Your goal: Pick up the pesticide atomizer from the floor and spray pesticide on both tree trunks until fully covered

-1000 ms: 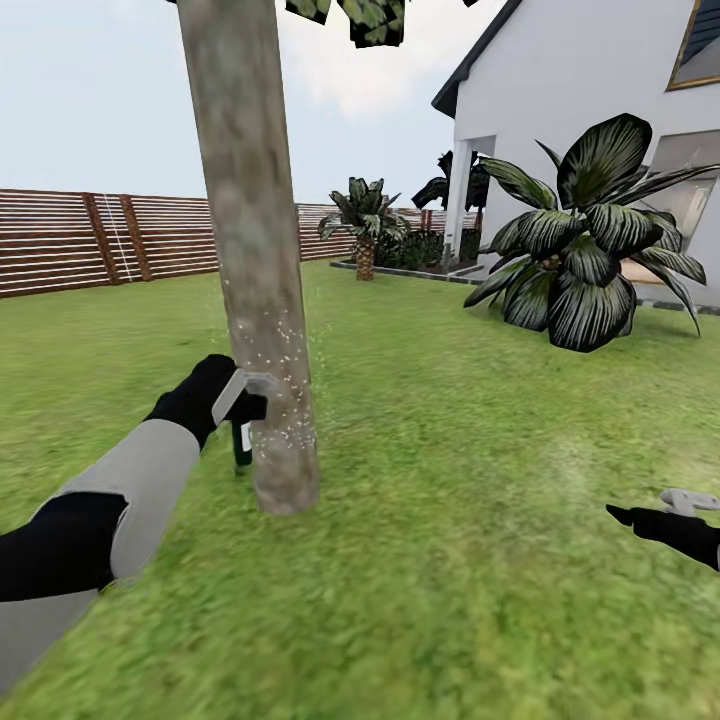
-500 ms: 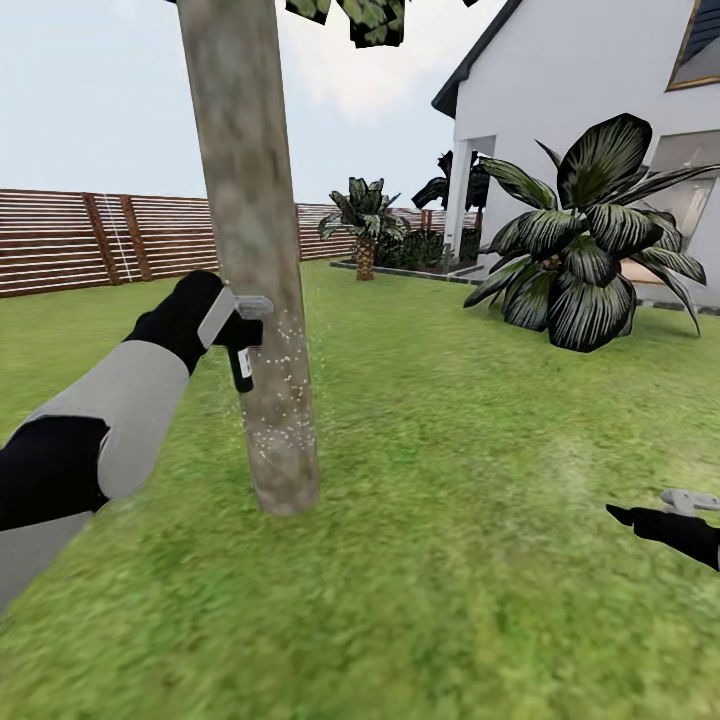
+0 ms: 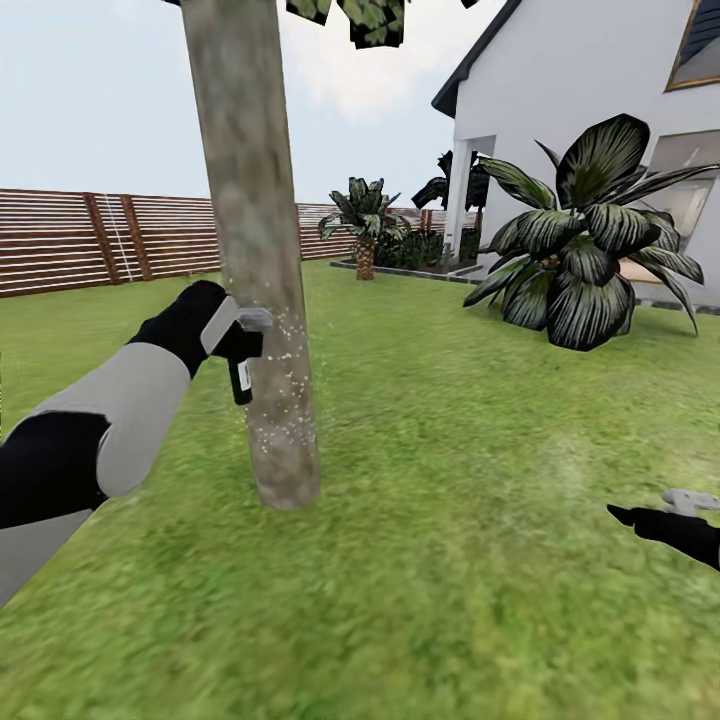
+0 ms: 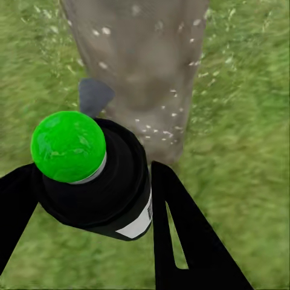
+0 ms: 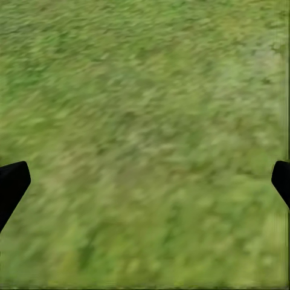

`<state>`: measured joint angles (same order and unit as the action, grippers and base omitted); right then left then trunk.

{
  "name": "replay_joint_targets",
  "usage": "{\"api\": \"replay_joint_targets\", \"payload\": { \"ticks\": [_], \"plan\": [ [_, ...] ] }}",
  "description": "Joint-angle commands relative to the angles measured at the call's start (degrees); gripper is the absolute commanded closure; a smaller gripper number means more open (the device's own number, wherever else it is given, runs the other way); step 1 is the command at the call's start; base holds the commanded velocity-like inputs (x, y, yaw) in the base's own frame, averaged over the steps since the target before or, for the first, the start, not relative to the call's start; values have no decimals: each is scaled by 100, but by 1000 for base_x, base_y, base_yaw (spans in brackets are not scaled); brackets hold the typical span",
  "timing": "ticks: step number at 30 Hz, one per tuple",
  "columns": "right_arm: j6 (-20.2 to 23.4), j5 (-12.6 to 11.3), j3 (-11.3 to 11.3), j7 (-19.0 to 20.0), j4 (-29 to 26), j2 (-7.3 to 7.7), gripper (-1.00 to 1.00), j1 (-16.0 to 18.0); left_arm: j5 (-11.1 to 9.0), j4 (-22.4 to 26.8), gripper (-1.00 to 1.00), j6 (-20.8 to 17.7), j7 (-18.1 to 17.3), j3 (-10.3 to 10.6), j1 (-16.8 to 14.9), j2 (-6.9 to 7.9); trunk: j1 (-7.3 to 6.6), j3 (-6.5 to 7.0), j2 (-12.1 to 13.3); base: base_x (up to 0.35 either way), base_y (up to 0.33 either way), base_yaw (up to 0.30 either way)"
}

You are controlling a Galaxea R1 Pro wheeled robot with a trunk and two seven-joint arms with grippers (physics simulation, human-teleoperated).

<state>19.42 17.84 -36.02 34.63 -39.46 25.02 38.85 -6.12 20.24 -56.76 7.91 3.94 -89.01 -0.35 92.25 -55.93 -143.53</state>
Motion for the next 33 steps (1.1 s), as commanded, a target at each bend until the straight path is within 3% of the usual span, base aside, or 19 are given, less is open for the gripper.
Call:
{"api": "replay_joint_targets", "payload": {
  "ticks": [1, 11, 14, 16, 19, 21, 24, 28, 33],
  "plan": [
    [0, 0, -1, 0, 0, -2, -100, 0, 6, -129, 100, 4, 0, 2, -1, 0, -1, 1, -1, -91, 0, 0],
    [0, 0, -2, 0, 0, 4, -100, 2, 15, -850, 100, 59, -17, 2, 147, 11, -1, 1, -1, -8, -51, 0],
    [0, 0, -2, 0, 1, 4, -100, 0, 22, -862, 100, 124, -18, 2, 445, 16, -1, 1, -1, 0, -291, 0],
    [0, 0, -2, 0, 3, 6, -100, 0, 23, -863, 100, 291, -24, 2, 832, 17, -1, 1, -1, 0, -304, 0],
    [0, 0, -2, -7, 0, 3, -100, 0, 30, -864, 100, 997, -34, 2, 1635, 69, -1, 1, -1, 0, -306, 0],
    [0, 0, -1, -8, 0, 3, -100, 0, 27, -864, 100, 1474, -41, 2, 2017, 279, -1, 1, -1, 0, -306, 0],
    [0, 0, -2, -9, 0, 3, -100, 0, 24, -864, 100, 1647, -44, 2, 2245, 475, -1, 1, -1, -89, -287, 0],
    [0, 0, -1, -9, 0, 3, -100, 0, 23, -864, 100, 1776, -48, 2, 2333, 499, -1, 1, -1, -242, -196, 0],
    [0, 0, -2, 7, 0, 1, -100, 0, 13, -864, 100, 2221, -60, 2, 2641, 501, -1, 1, -1, -273, -99, 0]
  ]
}}
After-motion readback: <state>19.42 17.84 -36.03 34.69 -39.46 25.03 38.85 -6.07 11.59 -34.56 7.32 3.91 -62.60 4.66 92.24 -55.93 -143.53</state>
